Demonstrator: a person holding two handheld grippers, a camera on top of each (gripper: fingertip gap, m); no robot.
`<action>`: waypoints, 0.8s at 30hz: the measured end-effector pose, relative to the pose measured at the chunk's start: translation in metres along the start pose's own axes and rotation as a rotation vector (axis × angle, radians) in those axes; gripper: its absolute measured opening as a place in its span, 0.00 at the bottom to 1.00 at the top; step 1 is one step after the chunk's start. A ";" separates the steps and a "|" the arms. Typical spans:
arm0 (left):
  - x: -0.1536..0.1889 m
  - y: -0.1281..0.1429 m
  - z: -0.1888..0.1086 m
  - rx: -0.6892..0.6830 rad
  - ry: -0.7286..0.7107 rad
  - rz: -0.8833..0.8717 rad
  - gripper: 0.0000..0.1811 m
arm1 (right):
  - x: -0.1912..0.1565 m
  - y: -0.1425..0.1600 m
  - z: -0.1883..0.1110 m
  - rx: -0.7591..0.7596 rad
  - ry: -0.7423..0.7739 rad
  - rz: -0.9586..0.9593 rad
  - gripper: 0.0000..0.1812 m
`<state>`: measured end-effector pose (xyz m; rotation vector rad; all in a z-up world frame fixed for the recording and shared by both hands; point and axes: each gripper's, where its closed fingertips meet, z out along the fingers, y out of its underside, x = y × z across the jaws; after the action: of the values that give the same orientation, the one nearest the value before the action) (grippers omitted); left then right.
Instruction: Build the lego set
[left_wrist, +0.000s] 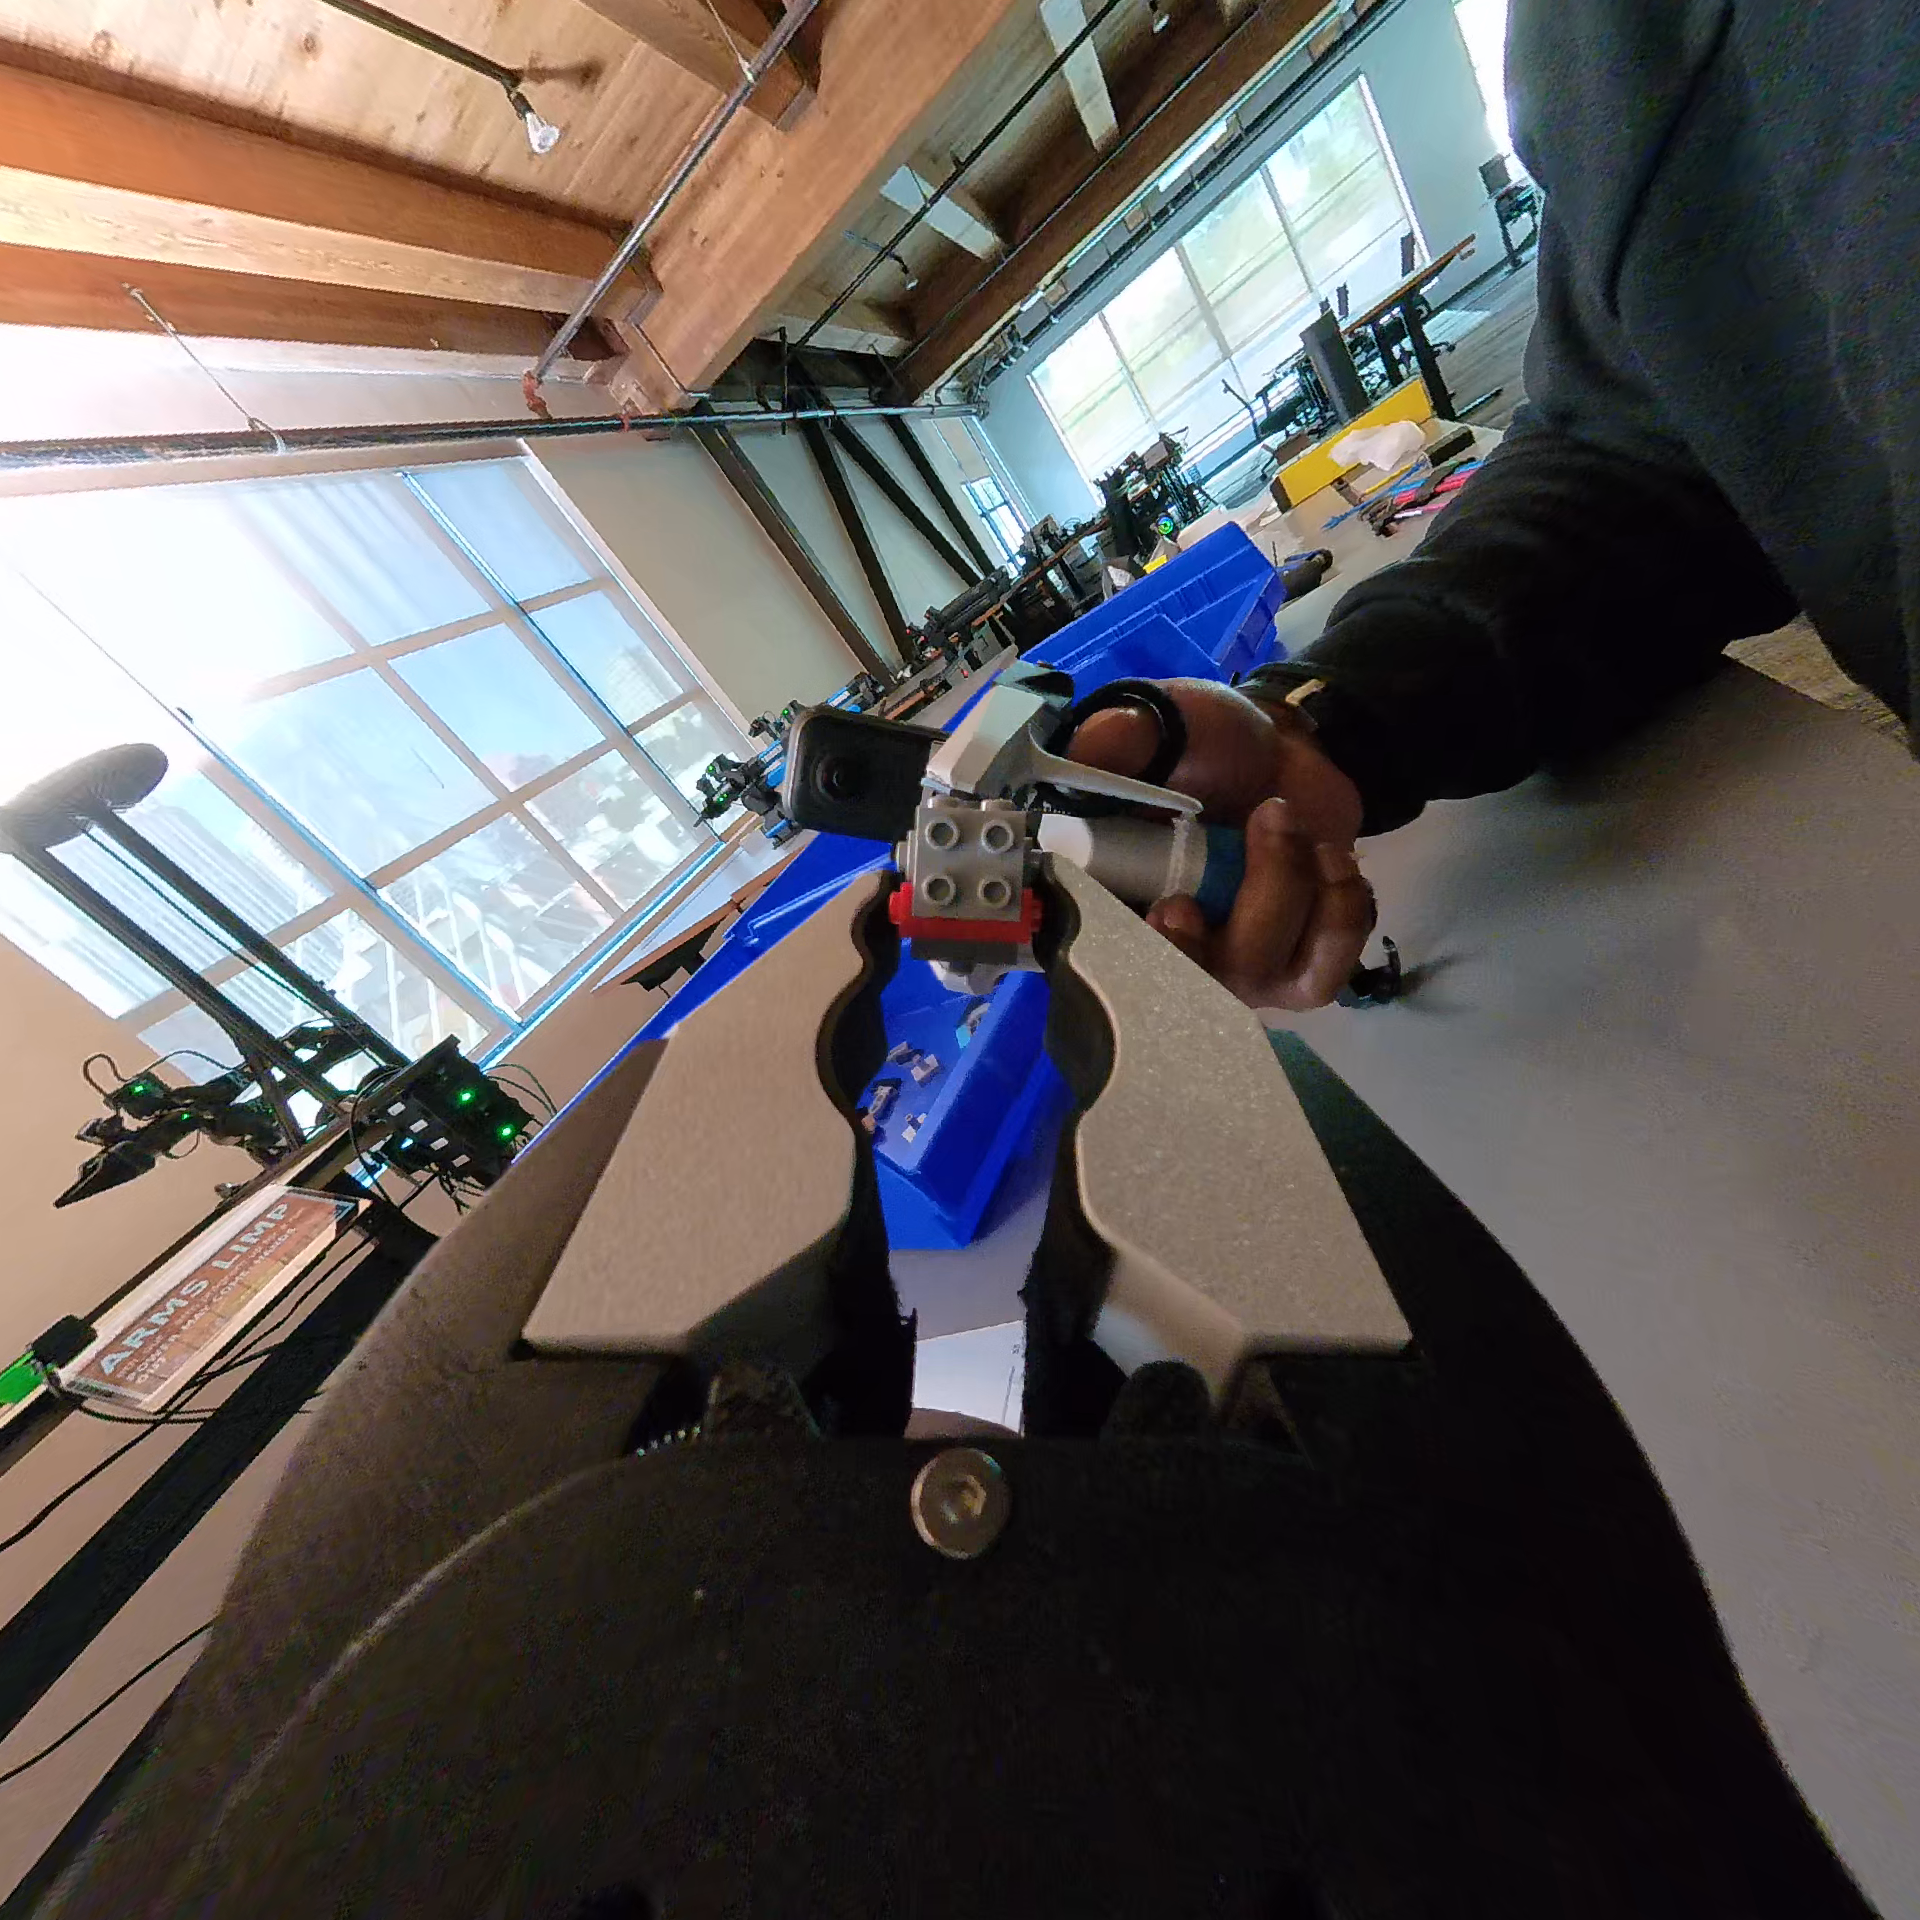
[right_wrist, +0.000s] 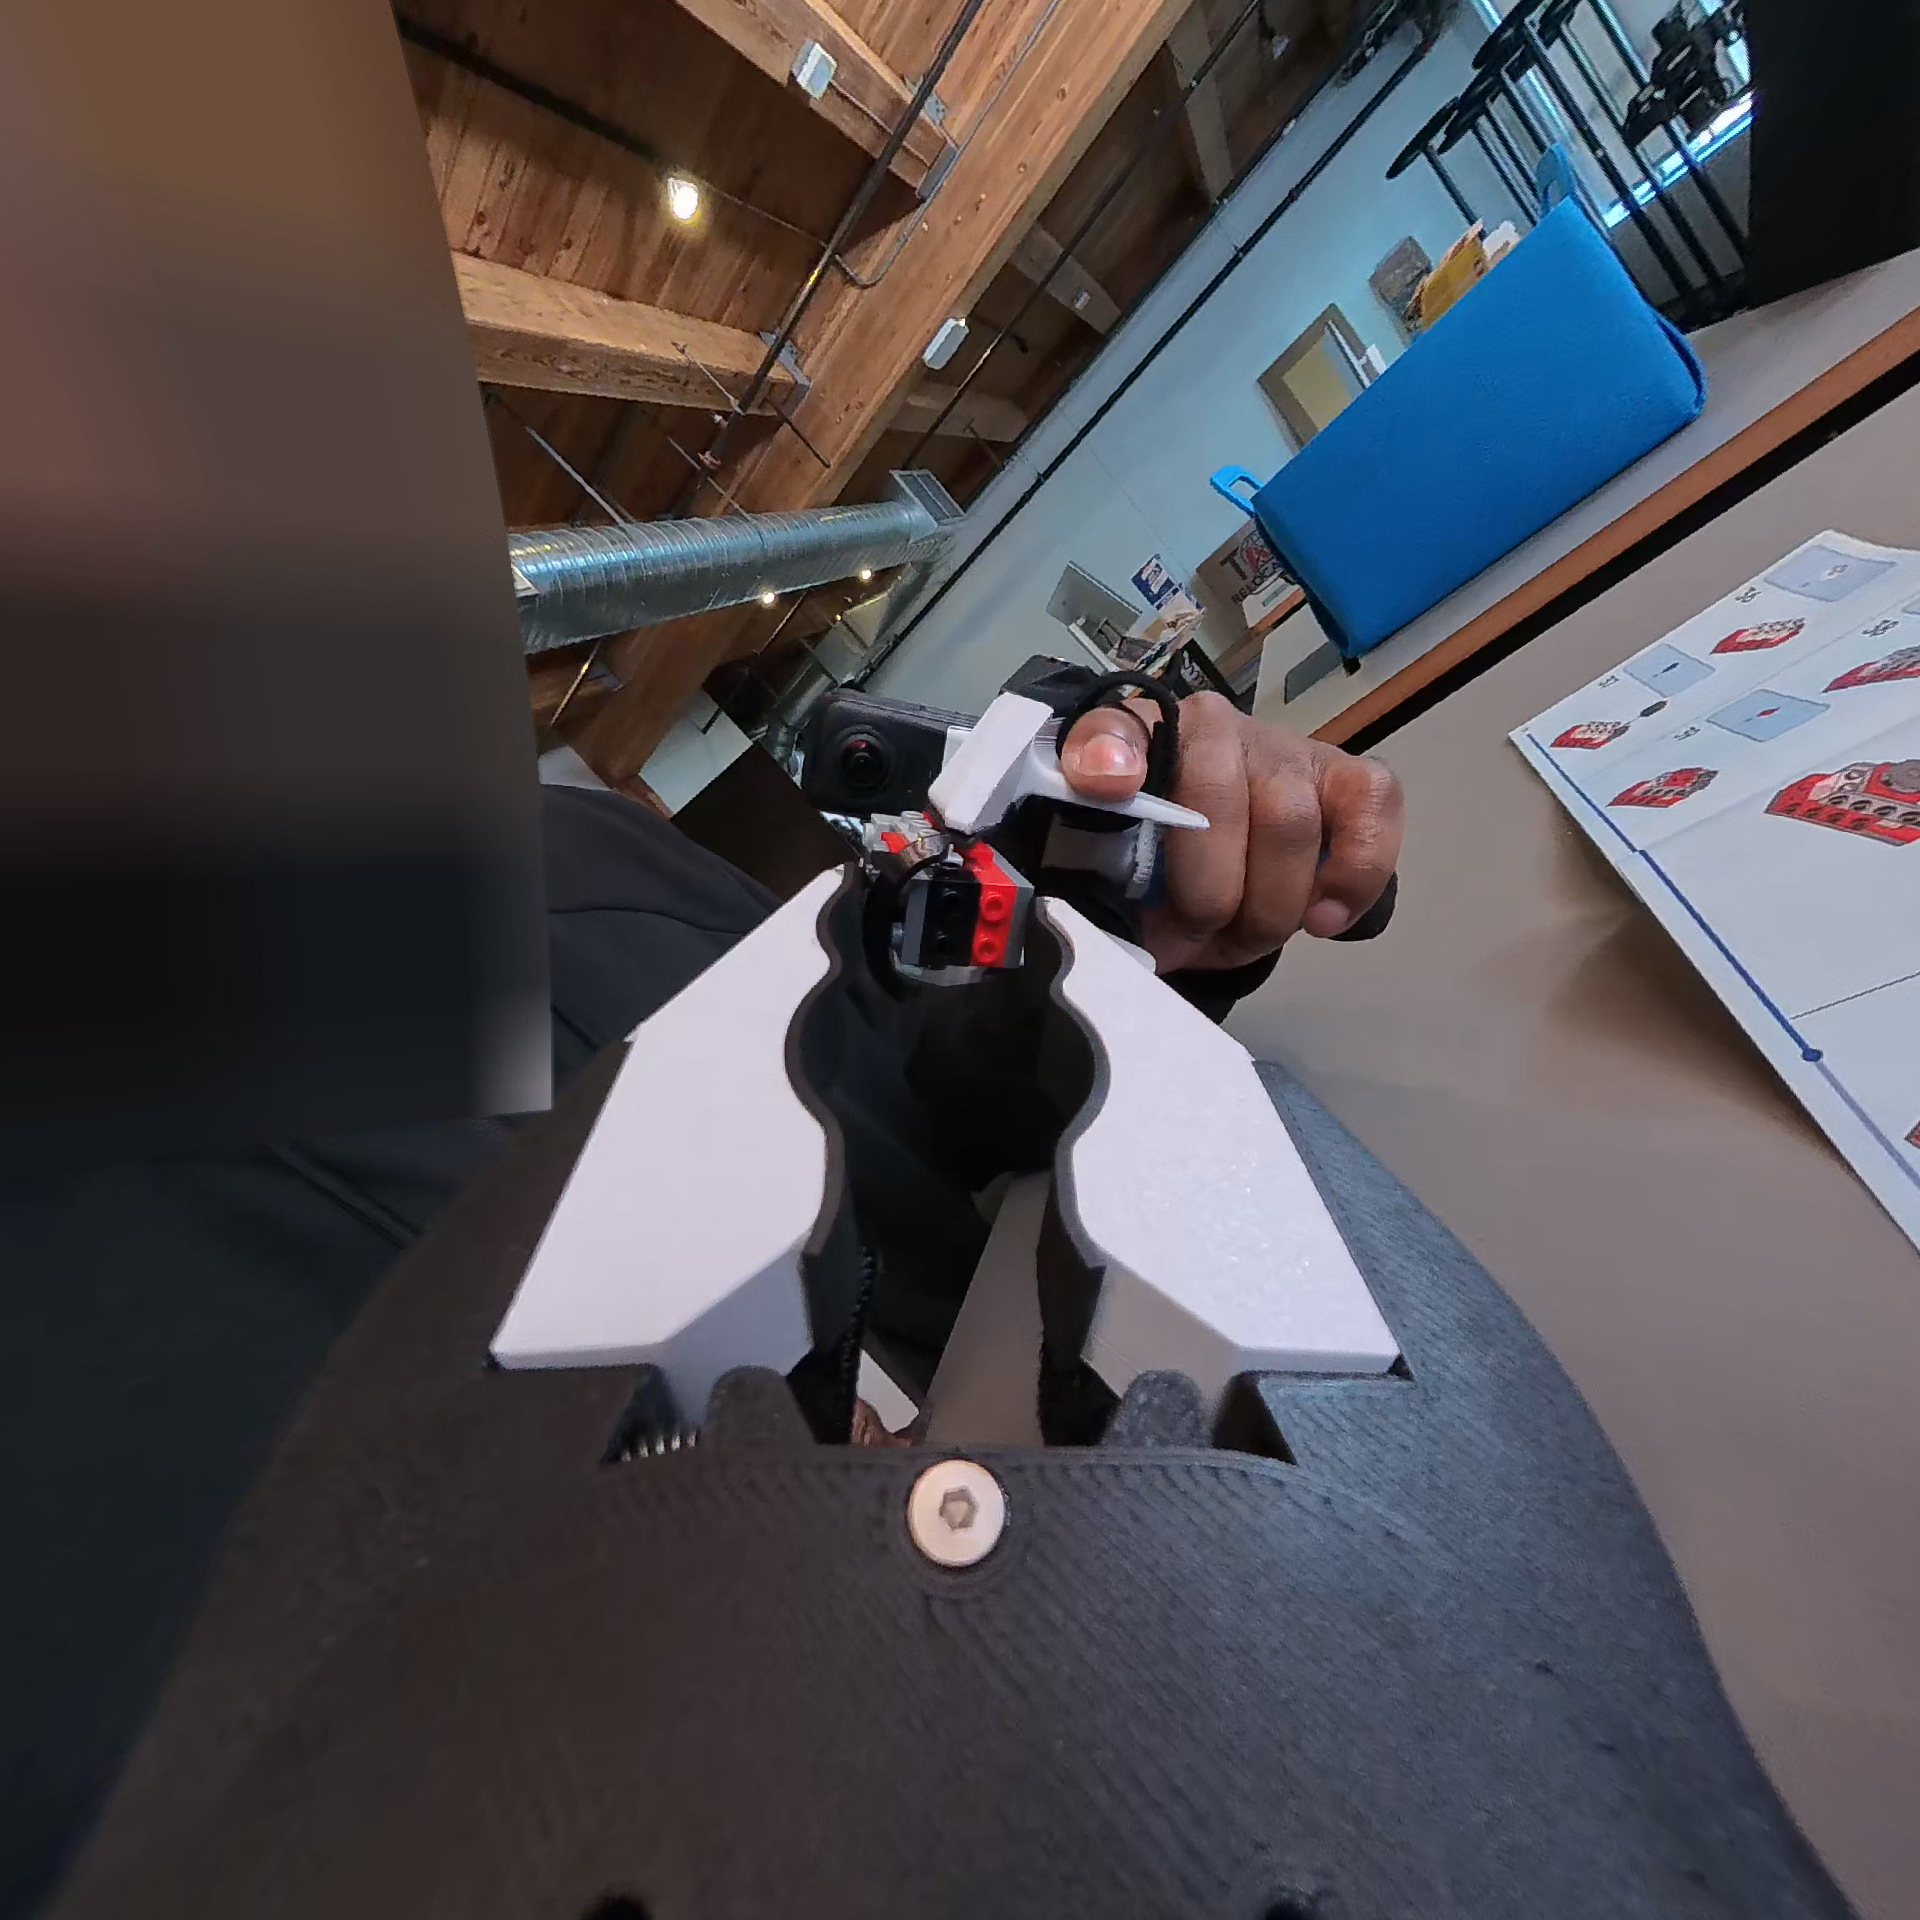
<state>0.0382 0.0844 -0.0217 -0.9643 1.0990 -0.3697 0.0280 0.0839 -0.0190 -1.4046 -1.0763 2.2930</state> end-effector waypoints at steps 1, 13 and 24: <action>0.000 0.000 0.000 0.000 0.002 -0.001 0.14 | 0.000 0.000 0.000 0.003 0.000 0.001 0.17; -0.001 0.004 0.000 -0.004 -0.002 -0.020 0.14 | 0.000 -0.001 0.000 0.011 0.034 -0.066 0.16; -0.019 0.022 0.005 0.000 -0.036 -0.369 0.14 | 0.020 -0.022 -0.015 0.125 0.187 -0.090 0.29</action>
<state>0.0296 0.1118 -0.0283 -1.1715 0.8862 -0.6485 0.0265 0.1171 -0.0209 -1.4565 -0.9040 2.0803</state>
